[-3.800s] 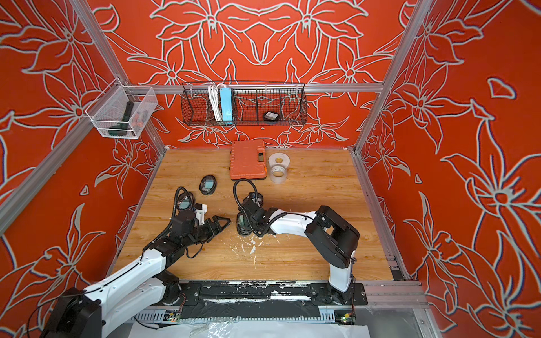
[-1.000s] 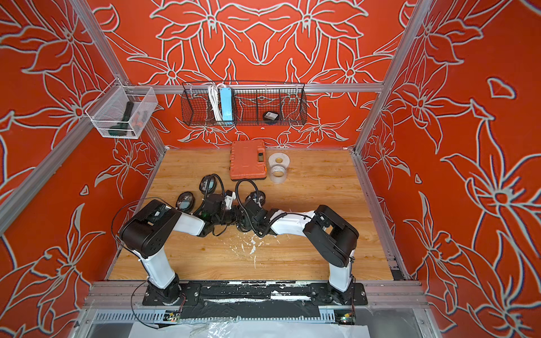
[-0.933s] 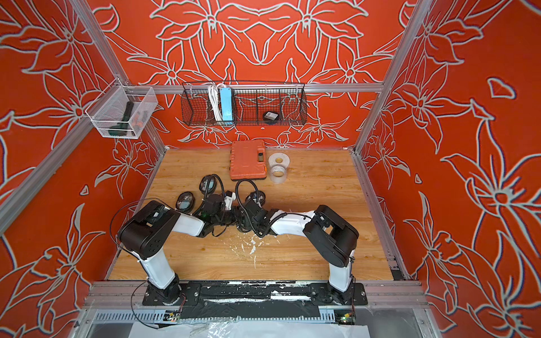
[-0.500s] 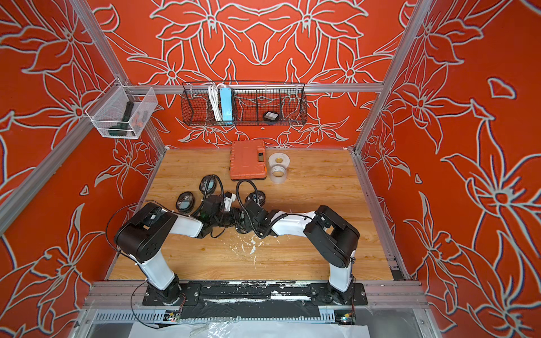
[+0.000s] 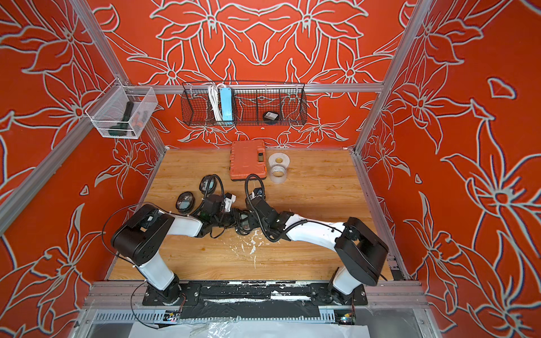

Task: Pack away charging kits
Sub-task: Pick up the storage bag at the center of the board.

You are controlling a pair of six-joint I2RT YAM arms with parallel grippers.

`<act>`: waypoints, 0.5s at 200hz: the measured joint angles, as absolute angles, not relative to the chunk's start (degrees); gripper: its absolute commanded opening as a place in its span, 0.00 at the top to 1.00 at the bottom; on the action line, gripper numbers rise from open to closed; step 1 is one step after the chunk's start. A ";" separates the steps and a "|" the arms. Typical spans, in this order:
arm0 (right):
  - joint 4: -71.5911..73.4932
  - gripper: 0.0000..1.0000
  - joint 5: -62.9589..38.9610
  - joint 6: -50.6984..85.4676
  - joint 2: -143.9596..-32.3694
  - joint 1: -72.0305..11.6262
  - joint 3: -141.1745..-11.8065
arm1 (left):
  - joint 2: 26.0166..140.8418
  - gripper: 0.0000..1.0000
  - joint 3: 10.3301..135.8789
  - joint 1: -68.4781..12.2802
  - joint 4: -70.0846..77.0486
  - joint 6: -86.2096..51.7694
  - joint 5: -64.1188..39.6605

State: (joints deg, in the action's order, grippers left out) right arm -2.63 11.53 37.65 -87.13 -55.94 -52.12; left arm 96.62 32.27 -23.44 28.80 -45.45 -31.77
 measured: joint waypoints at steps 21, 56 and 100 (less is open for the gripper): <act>-2.57 0.59 12.36 36.86 -82.04 -56.21 -50.06 | 92.05 1.00 31.97 -23.64 22.15 -46.22 -29.82; -2.00 0.56 15.27 34.22 -72.49 -59.48 -45.76 | 79.83 1.00 31.86 -23.68 16.36 -46.98 -26.28; 5.87 0.55 22.15 25.74 -63.26 -70.91 -41.41 | 64.18 1.00 35.20 -23.90 16.16 -46.72 -22.83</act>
State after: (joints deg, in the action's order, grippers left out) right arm 5.87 22.15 25.74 -63.26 -70.91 -41.41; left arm 64.18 35.20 -23.90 16.16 -46.72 -22.83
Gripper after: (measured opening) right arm 0.460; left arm 0.327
